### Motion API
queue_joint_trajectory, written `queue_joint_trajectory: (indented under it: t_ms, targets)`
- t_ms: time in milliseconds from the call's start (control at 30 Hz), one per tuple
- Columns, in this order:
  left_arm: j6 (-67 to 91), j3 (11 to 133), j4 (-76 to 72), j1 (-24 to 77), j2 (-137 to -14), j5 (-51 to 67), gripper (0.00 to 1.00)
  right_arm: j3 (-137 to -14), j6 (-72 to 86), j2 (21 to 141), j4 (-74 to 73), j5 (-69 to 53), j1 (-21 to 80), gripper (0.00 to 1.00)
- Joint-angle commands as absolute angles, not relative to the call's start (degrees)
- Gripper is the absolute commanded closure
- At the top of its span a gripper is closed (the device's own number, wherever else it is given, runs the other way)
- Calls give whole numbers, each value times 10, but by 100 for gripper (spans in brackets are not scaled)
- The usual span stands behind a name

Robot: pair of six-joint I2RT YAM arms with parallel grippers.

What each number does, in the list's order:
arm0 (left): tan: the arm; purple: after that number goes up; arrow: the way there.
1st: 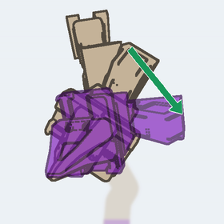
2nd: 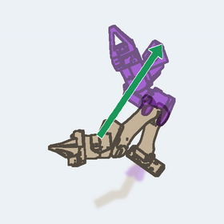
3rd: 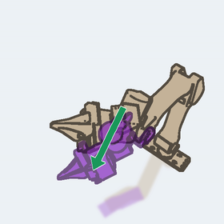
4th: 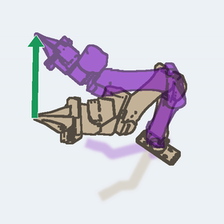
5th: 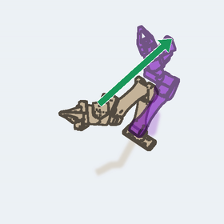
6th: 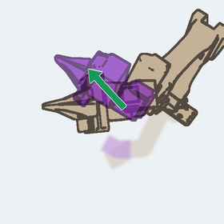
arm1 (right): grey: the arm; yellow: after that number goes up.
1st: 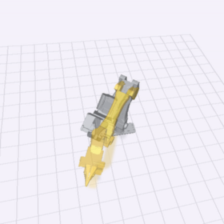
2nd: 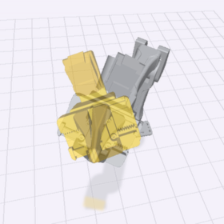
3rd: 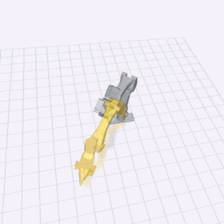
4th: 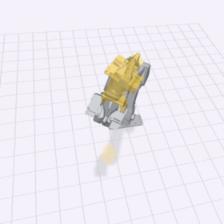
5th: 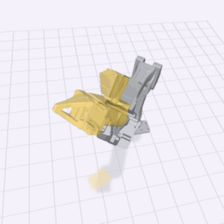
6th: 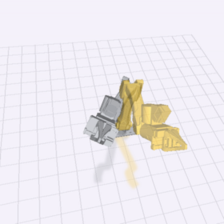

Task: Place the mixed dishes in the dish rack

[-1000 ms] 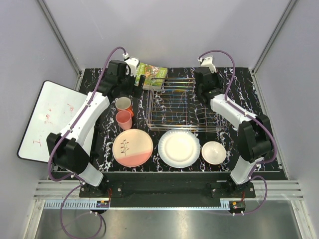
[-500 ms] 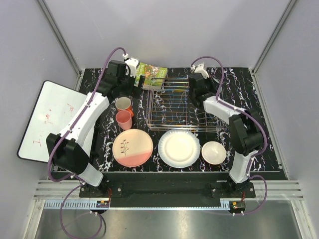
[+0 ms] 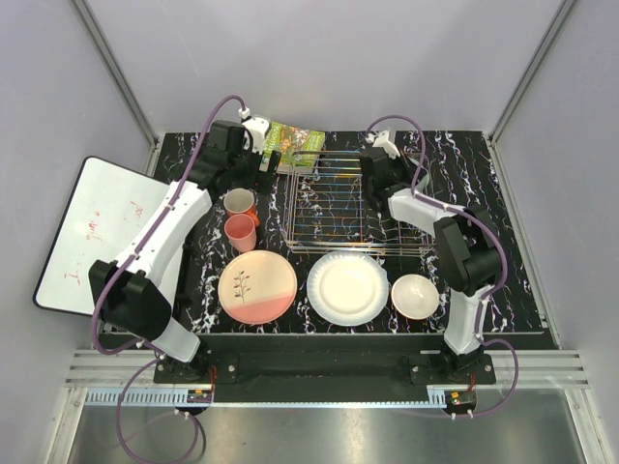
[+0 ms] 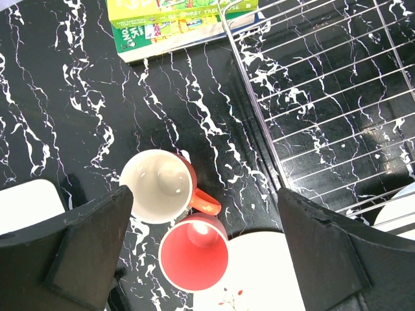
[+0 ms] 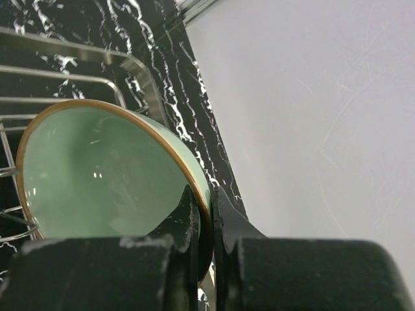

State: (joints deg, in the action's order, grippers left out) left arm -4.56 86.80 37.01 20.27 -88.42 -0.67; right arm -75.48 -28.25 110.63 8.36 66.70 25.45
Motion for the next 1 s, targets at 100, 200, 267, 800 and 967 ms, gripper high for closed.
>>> queue_joint_trajectory:
  t_ms: [100, 200, 267, 800, 967]
  targets:
    - [-62, 868, 353, 200, -857, -17, 1, -795, -240, 1162, 75, 695, 272, 96]
    - [-67, 866, 354, 200, -853, -19, 1, -797, -222, 1165, 66, 699, 274, 80]
    - [-69, 863, 352, 200, -855, -19, 1, -796, -211, 1159, 64, 706, 277, 67]
    - [-72, 872, 351, 198, -865, -14, 1, -717, 392, 776, -491, 444, 294, 23]
    - [-73, 867, 351, 198, -867, -18, 1, -560, 455, 554, -518, 228, 293, 25]
